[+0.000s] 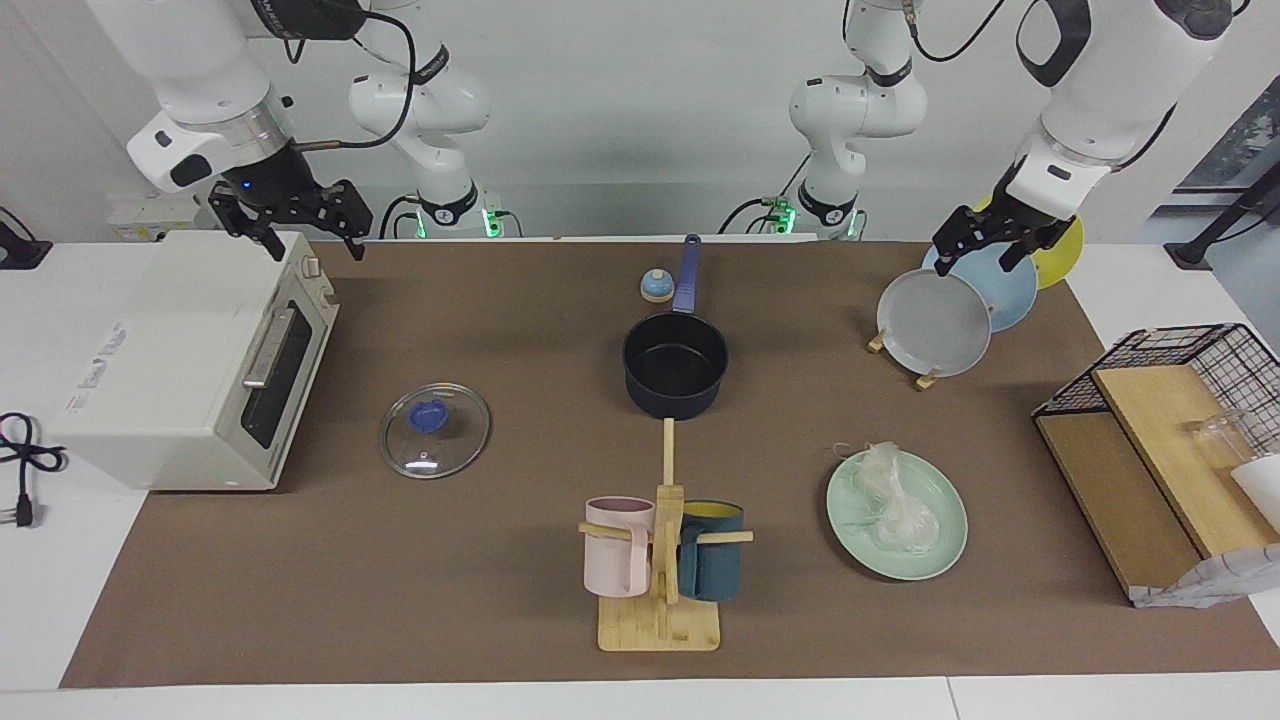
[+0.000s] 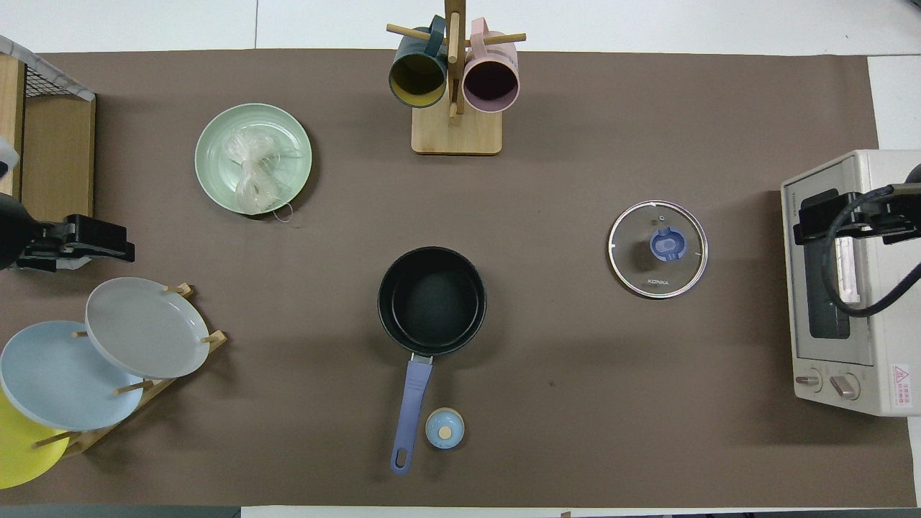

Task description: Transfer vermicelli from pot to plate

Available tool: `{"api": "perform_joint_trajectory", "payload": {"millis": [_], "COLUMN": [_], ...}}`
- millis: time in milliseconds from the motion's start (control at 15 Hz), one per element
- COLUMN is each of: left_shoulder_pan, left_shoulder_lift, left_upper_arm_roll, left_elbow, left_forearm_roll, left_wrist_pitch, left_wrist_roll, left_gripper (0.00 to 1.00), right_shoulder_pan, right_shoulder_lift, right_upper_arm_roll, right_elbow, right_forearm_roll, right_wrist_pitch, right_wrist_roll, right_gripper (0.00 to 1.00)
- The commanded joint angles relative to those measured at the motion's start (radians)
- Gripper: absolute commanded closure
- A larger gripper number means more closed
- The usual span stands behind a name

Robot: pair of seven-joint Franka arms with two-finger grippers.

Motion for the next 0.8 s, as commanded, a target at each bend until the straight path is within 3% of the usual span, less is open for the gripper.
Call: {"api": "perform_joint_trajectory", "payload": {"millis": [0, 133, 733], "left_shoulder_pan": [-0.041, -0.036, -0.025], "left_shoulder_lift": [0.049, 0.083, 0.065], "left_upper_arm_roll": [0.019, 0.016, 0.004], "left_elbow": [0.077, 0.193, 0.17], "left_forearm_roll": [0.033, 0.029, 0.03], "left_wrist_pitch": [-0.013, -0.097, -0.095], "left_wrist_roll": [-0.015, -0.015, -0.013], "left_gripper": [0.0, 0.0, 0.0], "right_shoulder_pan": [-0.006, -0.005, -0.005], "right_shoulder_lift": [-0.018, -0.018, -0.018], "right_upper_arm_roll": [0.007, 0.007, 0.007], "right_elbow": [-0.023, -0.023, -0.023], "right_forearm_roll": [-0.007, -0.007, -0.005], "right_wrist_pitch": [0.008, 0.008, 0.011], "right_wrist_roll": [0.014, 0.014, 0.013], "right_gripper": [0.0, 0.0, 0.0]}}
